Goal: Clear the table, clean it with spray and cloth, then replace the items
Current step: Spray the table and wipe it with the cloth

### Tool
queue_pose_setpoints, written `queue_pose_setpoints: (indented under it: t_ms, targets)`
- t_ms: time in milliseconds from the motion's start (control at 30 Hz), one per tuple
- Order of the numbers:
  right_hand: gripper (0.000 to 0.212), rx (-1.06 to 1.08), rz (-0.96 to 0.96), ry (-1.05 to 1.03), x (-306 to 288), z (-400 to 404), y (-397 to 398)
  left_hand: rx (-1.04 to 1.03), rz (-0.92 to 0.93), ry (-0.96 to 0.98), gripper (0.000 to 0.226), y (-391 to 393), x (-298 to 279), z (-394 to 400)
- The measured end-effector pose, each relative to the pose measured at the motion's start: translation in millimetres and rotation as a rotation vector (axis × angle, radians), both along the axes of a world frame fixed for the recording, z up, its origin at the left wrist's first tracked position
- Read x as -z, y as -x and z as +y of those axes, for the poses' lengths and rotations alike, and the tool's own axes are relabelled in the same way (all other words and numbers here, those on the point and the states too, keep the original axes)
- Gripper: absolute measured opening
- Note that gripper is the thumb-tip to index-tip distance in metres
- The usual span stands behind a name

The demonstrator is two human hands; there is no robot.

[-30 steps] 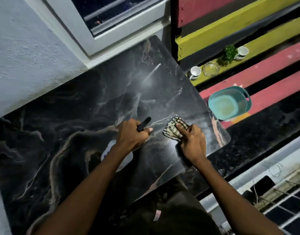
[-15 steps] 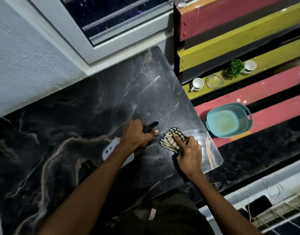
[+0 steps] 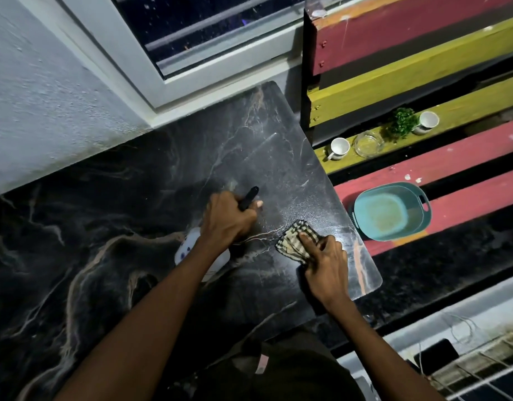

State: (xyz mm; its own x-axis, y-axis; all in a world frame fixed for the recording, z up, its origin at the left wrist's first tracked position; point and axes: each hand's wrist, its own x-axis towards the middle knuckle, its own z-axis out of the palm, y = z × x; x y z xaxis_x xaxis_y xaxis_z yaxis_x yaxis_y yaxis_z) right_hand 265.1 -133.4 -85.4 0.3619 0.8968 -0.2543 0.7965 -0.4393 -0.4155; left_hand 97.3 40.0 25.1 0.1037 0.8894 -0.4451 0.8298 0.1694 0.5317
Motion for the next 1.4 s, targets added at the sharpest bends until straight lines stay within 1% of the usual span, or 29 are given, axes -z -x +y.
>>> queue_pose_setpoints:
  t_ms: [100,167,233,300,367,400,433,500,600,667,700,733,767,800,867,900,967,1000,1033,1067,1100,1167,1233,1267,1300,1333,1400]
  targets:
    - [0.072,0.04,-0.044,-0.043,2.1,17.2,-19.6,-0.026,0.001,0.024,0.04,15.8,4.9,6.9]
    - [0.069,0.102,-0.1,-0.046,1.2,43.4,-40.4,-0.052,-0.017,0.03,0.045,26.4,8.8,9.8]
    - [0.07,0.199,-0.135,-0.015,-0.6,78.8,-52.2,-0.112,-0.059,0.008,0.036,35.1,10.1,10.2]
    - [0.075,0.292,-0.15,0.032,-0.7,118.0,-43.4,-0.158,-0.094,-0.024,0.031,43.6,10.2,10.3]
    - [0.078,0.307,-0.175,0.064,1.2,149.3,-14.4,-0.169,-0.123,-0.043,0.029,50.7,8.4,8.4]
    - [0.076,0.246,-0.18,0.061,1.5,160.6,8.1,-0.172,-0.134,-0.048,0.03,54.2,7.9,7.2]
    - [0.071,0.14,-0.171,0.041,2.1,168.2,35.9,-0.179,-0.138,-0.055,0.031,58.8,8.0,6.0]
    - [0.057,-0.13,-0.148,0.008,0.4,167.4,99.5,-0.211,-0.129,-0.094,0.032,68.1,7.9,4.8]
    - [0.05,-0.54,-0.1,0.024,-2.6,132.4,168.3,-0.239,-0.138,-0.098,0.024,80.4,3.3,4.2]
    - [0.054,-0.711,-0.017,-0.018,-1.0,93.7,167.9,-0.257,-0.144,-0.108,0.026,88.0,-0.8,5.0]
    - [0.06,-0.749,0.026,-0.042,-0.3,74.8,152.0,-0.266,-0.144,-0.121,0.027,91.7,-1.5,5.7]
    - [0.067,-0.749,0.029,-0.062,1.5,59.4,128.1,-0.277,-0.146,-0.131,0.026,95.1,-2.1,6.8]
    - [0.072,-0.697,0.016,-0.084,4.2,50.8,97.3,-0.297,-0.15,-0.138,0.026,98.4,-2.7,7.2]
    - [0.074,-0.595,-0.008,-0.11,6.0,48.7,63.5,-0.321,-0.155,-0.134,0.031,101.2,-2.5,6.8]
    - [0.073,-0.289,-0.111,-0.137,11.4,67.5,-5.9,-0.351,-0.163,-0.127,0.04,106.9,-0.2,3.5]
    - [0.073,-0.114,-0.152,-0.108,11.7,84.3,-32.4,-0.359,-0.168,-0.117,0.039,108.3,0.0,1.8]
    - [0.075,0.159,-0.2,-0.024,9.3,118.8,-42.7,-0.362,-0.174,-0.096,0.032,110.1,-0.5,-2.1]
    - [0.077,0.22,-0.214,0.004,9.0,129.9,-26.1,-0.361,-0.182,-0.086,0.031,110.0,-0.3,-3.9]
    - [0.079,0.217,-0.219,0.014,8.6,134.6,0.2,-0.36,-0.184,-0.074,0.032,108.8,0.1,-5.6]
    - [0.08,0.152,-0.215,-0.002,9.9,132.6,33.9,-0.362,-0.179,-0.062,0.032,107.3,1.5,-6.8]
    - [0.08,0.03,-0.196,-0.029,11.0,124.7,70.1,-0.36,-0.169,-0.059,0.032,105.5,2.7,-7.5]
    - [0.072,-0.297,-0.138,-0.038,9.7,92.7,139.5,-0.343,-0.144,-0.06,0.032,101.1,4.7,-8.4]
    - [0.061,-0.645,-0.039,-0.001,2.0,55.9,175.0,-0.334,-0.137,-0.055,0.03,98.4,5.7,-7.5]
    - [0.063,-0.778,0.012,0.003,0.7,41.1,175.5,-0.331,-0.138,-0.051,0.028,97.2,5.6,-6.3]
    - [0.069,-0.865,0.043,-0.002,-0.3,29.5,166.3,-0.326,-0.142,-0.046,0.026,96.5,5.6,-5.1]
    - [0.072,-0.894,0.044,-0.035,-1.8,21.8,148.4,-0.322,-0.15,-0.039,0.026,96.2,6.6,-4.1]
    - [0.065,-0.802,0.016,-0.109,-2.4,19.2,97.6,-0.323,-0.173,-0.033,0.027,95.7,6.8,-2.6]
